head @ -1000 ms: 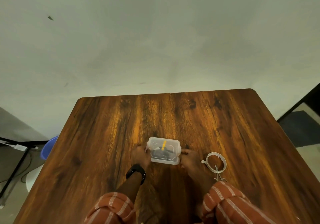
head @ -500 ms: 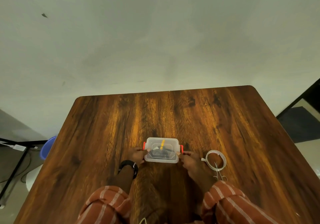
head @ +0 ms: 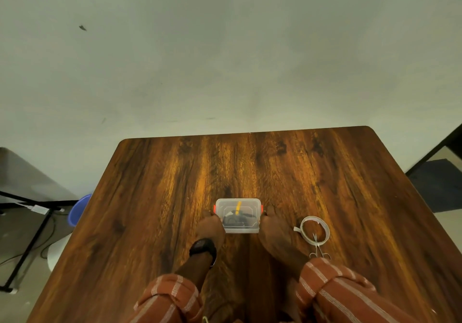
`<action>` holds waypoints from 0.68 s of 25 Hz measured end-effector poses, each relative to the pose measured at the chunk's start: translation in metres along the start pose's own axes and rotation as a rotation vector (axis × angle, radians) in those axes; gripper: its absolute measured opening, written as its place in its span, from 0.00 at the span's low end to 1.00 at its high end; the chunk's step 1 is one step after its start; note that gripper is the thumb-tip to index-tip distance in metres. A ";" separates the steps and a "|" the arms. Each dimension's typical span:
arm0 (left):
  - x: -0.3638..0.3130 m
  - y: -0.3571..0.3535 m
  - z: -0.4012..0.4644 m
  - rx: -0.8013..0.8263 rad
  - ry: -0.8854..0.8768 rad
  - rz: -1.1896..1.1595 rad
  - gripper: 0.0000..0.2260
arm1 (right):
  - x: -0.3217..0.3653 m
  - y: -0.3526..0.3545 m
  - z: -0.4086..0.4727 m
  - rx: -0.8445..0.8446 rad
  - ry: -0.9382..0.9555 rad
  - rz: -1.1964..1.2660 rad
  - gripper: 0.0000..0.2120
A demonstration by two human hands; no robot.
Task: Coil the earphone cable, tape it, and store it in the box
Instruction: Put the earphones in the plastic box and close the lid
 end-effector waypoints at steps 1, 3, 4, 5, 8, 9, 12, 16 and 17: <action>0.001 0.000 -0.001 -0.005 0.001 0.001 0.11 | -0.002 0.005 -0.002 -0.010 -0.002 0.026 0.18; 0.005 -0.001 -0.003 -0.018 0.018 -0.036 0.12 | -0.019 0.015 -0.012 -0.078 -0.053 0.112 0.16; 0.006 -0.001 -0.007 -0.026 0.020 -0.060 0.14 | -0.036 0.022 -0.021 -0.150 -0.094 0.097 0.15; 0.006 -0.002 -0.010 -0.052 0.007 -0.065 0.16 | -0.057 0.028 -0.031 -0.225 -0.152 0.049 0.16; 0.009 -0.003 -0.026 -0.153 -0.083 -0.087 0.19 | -0.103 0.036 -0.055 -0.166 -0.228 -0.082 0.22; 0.009 -0.002 -0.031 -0.169 -0.109 -0.105 0.18 | -0.112 0.032 -0.058 -0.078 -0.195 -0.091 0.22; 0.009 0.001 -0.037 -0.130 -0.185 -0.220 0.17 | -0.113 0.027 -0.061 0.005 -0.118 -0.105 0.26; 0.018 -0.004 -0.034 -0.040 -0.227 -0.291 0.18 | -0.045 0.032 -0.054 -0.223 0.129 -0.071 0.22; 0.020 -0.005 -0.034 -0.024 -0.236 -0.307 0.19 | -0.019 0.032 -0.050 -0.252 0.218 -0.075 0.20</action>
Point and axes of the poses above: each hand's wrist, its own z-axis towards the middle knuckle, its own y-axis out of the back of the hand, x = y × z, the point moved 3 cm from there along z, towards the middle knuckle, and after that the axes turned 5 degrees about z, right-handed, at the moved point
